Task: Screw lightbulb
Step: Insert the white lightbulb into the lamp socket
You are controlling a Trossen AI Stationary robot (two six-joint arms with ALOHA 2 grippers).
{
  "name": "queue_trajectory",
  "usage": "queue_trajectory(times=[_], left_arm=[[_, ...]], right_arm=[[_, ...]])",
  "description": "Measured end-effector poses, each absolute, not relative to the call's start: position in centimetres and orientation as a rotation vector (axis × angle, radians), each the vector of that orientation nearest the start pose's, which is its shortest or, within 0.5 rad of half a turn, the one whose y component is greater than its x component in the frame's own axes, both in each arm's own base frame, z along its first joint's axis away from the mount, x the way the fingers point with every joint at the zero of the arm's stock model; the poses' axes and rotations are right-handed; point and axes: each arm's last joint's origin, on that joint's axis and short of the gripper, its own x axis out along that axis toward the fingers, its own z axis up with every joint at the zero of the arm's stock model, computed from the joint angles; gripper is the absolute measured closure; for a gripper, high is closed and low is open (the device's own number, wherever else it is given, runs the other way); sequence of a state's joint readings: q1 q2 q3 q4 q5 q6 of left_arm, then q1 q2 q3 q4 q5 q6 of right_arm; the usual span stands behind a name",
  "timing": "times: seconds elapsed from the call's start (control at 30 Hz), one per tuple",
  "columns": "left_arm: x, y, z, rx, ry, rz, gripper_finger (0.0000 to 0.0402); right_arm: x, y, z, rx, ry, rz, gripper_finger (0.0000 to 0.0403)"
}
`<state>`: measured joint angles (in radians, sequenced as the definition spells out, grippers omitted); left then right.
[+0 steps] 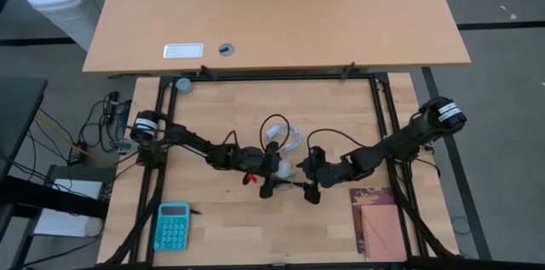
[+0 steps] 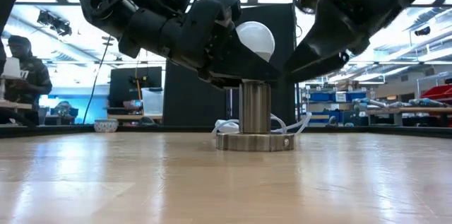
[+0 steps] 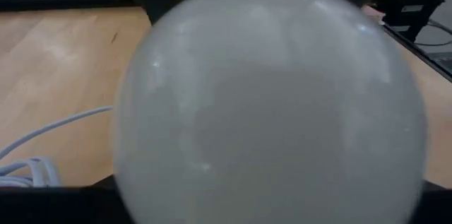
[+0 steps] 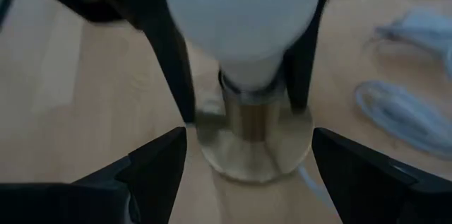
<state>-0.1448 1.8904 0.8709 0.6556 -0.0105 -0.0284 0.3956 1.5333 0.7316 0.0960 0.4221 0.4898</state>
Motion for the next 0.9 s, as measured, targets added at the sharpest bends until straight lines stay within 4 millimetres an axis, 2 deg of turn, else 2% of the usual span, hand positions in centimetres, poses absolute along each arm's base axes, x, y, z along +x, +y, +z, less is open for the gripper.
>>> queue_trajectory(times=[0.3,0.4,0.5,0.63,0.9], left_arm=[[36.9,-5.3,14.2,0.006,0.375,-0.109,0.013],[36.9,-5.3,14.2,0.006,0.382,-0.105,0.0132],[36.9,-5.3,14.2,0.005,0.386,-0.104,0.0133],[36.9,-5.2,14.1,0.006,0.392,-0.104,0.0133],[36.8,-5.2,14.1,0.001,0.395,-0.103,0.0133]], right_arm=[[29.7,11.3,12.4,0.158,0.583,-0.181,0.0096],[30.1,11.2,11.0,0.131,0.56,-0.236,0.0096],[30.5,11.1,10.3,0.112,0.519,-0.291,0.0096],[31.2,11.3,9.8,0.09,0.444,-0.267,0.0096],[31.6,11.0,8.5,0.095,0.423,-0.273,0.0105]])
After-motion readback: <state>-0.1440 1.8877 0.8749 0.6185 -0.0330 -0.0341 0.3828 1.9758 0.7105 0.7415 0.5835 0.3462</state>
